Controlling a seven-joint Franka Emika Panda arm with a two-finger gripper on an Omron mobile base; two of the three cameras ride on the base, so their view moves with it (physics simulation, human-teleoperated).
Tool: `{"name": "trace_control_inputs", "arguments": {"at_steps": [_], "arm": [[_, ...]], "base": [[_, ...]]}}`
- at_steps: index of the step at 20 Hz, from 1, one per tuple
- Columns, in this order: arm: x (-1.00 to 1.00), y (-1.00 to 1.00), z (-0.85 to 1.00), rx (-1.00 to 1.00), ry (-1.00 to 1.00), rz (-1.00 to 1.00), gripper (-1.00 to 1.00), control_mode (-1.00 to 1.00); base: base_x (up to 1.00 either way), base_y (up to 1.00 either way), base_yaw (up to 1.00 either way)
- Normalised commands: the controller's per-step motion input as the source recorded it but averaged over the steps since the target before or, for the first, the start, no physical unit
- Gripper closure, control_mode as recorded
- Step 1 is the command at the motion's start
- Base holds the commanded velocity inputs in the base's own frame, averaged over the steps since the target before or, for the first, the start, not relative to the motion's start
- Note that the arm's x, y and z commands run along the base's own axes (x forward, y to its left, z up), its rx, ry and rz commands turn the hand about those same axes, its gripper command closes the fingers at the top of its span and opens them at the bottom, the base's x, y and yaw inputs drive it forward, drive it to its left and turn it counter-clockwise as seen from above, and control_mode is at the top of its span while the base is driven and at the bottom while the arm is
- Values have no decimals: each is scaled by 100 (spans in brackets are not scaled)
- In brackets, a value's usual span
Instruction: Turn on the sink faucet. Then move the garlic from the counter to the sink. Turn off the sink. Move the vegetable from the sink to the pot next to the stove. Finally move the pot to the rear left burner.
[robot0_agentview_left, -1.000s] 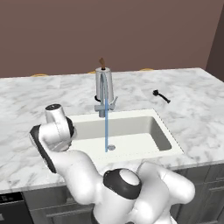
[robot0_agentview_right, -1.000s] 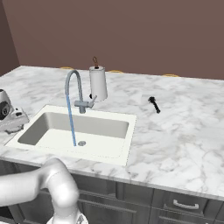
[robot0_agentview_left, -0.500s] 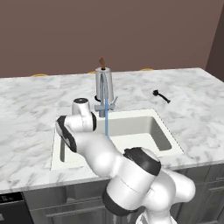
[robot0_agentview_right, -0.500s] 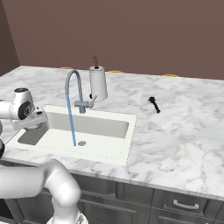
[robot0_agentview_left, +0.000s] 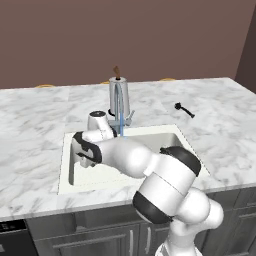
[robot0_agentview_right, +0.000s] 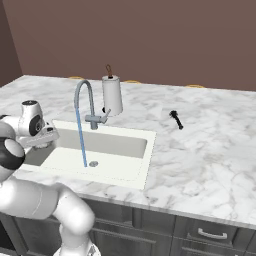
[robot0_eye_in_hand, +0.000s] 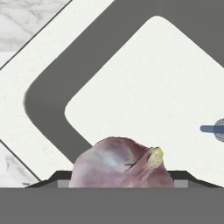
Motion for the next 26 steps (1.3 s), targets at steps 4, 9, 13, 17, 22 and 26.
{"name": "trace_control_inputs", "arguments": {"at_steps": [4, 9, 13, 17, 22, 26], "arm": [[0, -23, -1, 0, 0, 0, 100, -100], [0, -8, 0, 0, 0, 0, 100, -100], [0, -9, 0, 0, 0, 0, 100, -100], [0, -8, 0, 0, 0, 0, 100, -100], [0, -13, -1, 0, 1, 0, 100, -100], [0, -5, -7, -1, 0, 0, 100, -100]], "base": [[0, 0, 0], [0, 0, 0], [0, 0, 0], [0, 0, 0], [0, 0, 0], [0, 0, 0]]}}
